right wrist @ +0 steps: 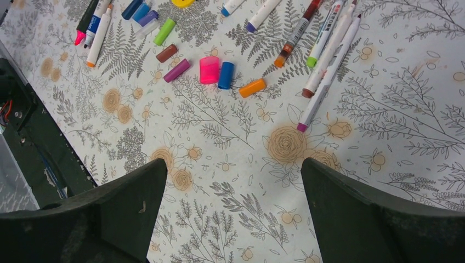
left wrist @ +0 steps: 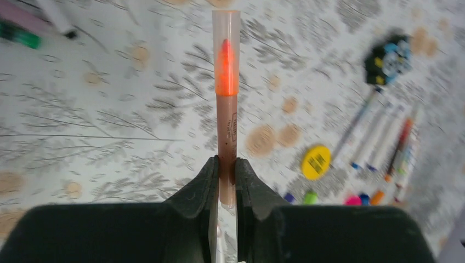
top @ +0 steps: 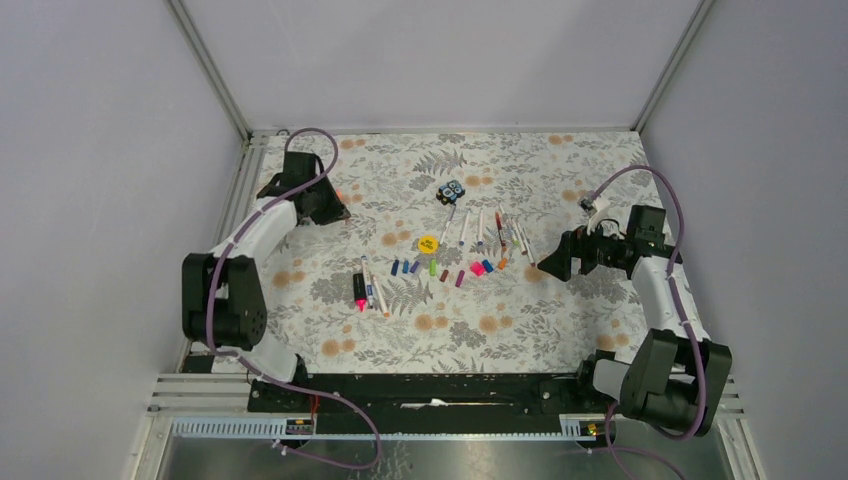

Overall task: Open the pen caps
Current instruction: Pick up the pen from the center of the board, then open the pen cap from the pen.

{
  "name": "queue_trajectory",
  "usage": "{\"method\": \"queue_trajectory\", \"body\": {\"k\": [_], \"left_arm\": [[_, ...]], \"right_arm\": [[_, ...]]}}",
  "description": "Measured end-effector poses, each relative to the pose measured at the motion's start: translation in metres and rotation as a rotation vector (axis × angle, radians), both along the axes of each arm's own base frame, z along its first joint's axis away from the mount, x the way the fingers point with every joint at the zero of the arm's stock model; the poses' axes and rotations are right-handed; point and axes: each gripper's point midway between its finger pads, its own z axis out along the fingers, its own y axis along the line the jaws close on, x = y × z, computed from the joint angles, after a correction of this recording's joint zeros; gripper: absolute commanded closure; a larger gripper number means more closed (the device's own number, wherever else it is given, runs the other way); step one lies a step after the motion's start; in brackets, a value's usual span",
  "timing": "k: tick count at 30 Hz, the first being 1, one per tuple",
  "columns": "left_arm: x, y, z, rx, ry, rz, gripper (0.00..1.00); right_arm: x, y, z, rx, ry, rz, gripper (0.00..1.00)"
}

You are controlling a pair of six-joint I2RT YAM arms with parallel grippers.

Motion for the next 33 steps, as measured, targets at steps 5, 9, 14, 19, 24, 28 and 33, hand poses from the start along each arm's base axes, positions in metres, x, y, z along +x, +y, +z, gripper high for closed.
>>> {"method": "queue_trajectory", "body": {"k": [5, 9, 14, 19, 24, 28, 33], "left_arm": [[-0.028, -0.039, 0.022, -0.220, -0.141, -0.139, 1.00], [-0.049, -0.072, 0.042, -0.395, -0.256, -0.244, 1.00], [-0.075, -0.126, 0.089, -0.560, -0.439, -0.420, 1.00], [-0.107, -0.186, 0.138, -0.686, -0.595, -0.614, 1.00], [-0.137, -0.226, 0.169, -0.771, -0.694, -0.723, 1.00], [-0.152, -0.251, 0.174, -0.807, -0.720, -0.762, 1.00], [-0.163, -0.281, 0.170, -0.821, -0.716, -0.779, 1.00]], "right_arm": [[-0.004, 0.007, 0.014, 0.028, -0.052, 0.027, 0.00], [-0.009, 0.015, 0.030, 0.072, -0.100, 0.062, 0.00], [-0.017, 0.025, 0.048, 0.135, -0.106, 0.100, 0.00], [-0.020, 0.033, 0.078, 0.219, -0.108, 0.128, 0.01], [-0.018, 0.043, 0.109, 0.364, -0.058, 0.131, 0.01], [-0.012, 0.053, 0.130, 0.467, -0.018, 0.133, 0.02], [-0.020, 0.080, 0.146, 0.554, 0.058, 0.202, 0.06]]}}
